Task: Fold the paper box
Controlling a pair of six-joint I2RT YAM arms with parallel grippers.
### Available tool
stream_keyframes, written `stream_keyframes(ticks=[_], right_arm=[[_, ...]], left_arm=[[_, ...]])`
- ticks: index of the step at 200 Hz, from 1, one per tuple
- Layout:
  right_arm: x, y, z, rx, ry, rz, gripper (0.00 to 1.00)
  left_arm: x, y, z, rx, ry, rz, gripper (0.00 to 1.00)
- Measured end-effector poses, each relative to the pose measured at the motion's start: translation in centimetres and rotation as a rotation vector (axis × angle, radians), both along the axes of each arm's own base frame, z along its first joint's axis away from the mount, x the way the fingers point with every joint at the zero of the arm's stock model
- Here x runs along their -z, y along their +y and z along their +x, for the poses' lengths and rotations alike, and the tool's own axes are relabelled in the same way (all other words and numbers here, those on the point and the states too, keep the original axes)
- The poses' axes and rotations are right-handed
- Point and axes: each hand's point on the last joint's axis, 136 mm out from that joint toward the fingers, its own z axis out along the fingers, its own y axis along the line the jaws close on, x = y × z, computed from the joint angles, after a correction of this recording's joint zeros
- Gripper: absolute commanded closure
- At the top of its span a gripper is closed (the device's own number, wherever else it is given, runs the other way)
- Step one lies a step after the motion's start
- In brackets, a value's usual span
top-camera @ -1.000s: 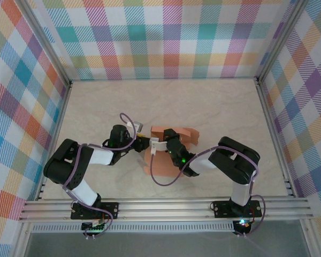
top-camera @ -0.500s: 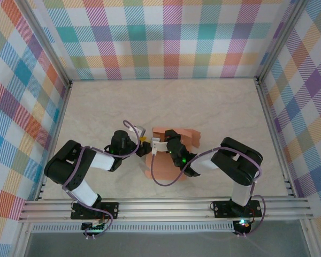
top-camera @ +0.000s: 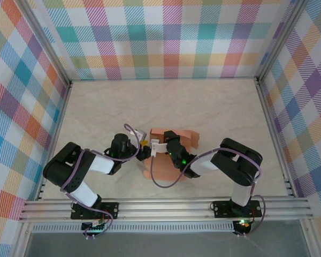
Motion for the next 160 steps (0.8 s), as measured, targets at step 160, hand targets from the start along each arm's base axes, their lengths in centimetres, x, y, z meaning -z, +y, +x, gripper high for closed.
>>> stream_keyframes(ticks=[160], right_arm=[[-0.1,1.0,-1.0,0.0,-0.163,-0.029,1.0]], left_arm=[[1.4,-0.1,2.3,-0.112,-0.015,0.012,0.64]])
